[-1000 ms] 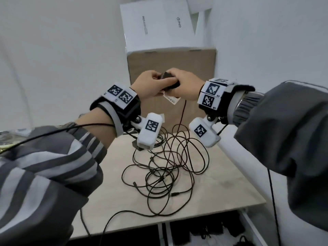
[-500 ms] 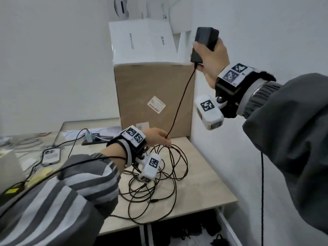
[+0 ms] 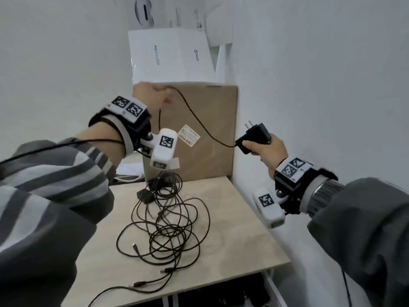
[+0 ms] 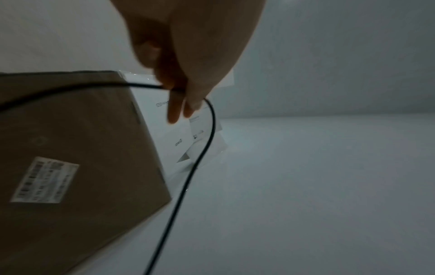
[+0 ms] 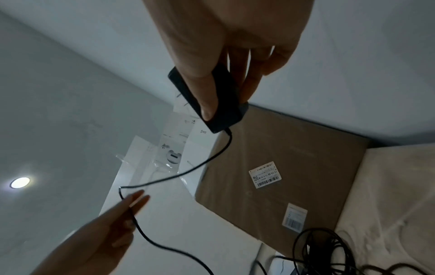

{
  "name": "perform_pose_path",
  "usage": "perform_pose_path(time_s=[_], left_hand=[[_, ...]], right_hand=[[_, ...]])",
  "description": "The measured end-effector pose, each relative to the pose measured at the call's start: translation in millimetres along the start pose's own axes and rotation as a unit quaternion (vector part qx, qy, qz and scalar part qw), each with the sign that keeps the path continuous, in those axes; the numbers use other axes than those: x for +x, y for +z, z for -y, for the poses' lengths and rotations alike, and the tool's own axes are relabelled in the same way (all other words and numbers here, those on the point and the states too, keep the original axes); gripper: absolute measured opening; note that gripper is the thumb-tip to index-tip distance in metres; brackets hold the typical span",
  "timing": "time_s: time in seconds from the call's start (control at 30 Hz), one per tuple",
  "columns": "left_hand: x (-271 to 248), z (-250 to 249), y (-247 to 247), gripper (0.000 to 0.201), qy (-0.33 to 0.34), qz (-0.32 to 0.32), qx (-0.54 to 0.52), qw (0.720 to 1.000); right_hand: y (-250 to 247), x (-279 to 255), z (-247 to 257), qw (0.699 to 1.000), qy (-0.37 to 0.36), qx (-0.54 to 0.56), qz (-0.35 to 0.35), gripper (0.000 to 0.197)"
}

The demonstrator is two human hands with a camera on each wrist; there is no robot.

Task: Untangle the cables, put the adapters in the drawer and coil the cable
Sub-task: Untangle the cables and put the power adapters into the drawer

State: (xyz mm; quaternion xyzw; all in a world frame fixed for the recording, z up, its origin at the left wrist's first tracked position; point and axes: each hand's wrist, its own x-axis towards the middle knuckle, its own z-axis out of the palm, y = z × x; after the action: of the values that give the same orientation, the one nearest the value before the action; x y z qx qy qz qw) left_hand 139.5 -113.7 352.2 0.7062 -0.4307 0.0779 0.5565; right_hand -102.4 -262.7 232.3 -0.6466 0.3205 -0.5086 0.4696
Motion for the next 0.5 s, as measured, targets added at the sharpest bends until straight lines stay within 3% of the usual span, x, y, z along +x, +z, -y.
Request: perform_pose_path(time_s=[0.1, 0.2, 0.3, 0.4, 0.5], left_hand=[[-15.6, 23.7, 19.1, 0.019, -0.082, 0.089, 0.037, 0.992], [-35.4, 46.0, 37.8, 0.035, -0.098, 0.131, 0.151, 0.975], [-53.7, 54.8, 52.5, 0.040, -0.123, 0.192, 0.180, 0.957], [-65.5, 49.9, 62.1, 0.025, -0.080, 0.210, 0.194, 0.955], [-78.4, 36.7, 73.0, 0.042, -0.006, 0.273, 0.156, 0.949]], right_hand=[[4.2, -1.0, -8.1, 0.999, 0.031, 0.033, -0.010, 0.038], [8.1, -4.9, -12.6, 0.997, 0.059, 0.050, 0.001, 0.036], [9.3, -7.7, -14.5, 0.995, 0.078, 0.068, 0.004, 0.034], [8.4, -12.8, -10.0, 0.997, 0.070, 0.002, 0.027, 0.033], [12.1, -16.9, -4.7, 0.995, 0.040, -0.061, 0.064, 0.039]])
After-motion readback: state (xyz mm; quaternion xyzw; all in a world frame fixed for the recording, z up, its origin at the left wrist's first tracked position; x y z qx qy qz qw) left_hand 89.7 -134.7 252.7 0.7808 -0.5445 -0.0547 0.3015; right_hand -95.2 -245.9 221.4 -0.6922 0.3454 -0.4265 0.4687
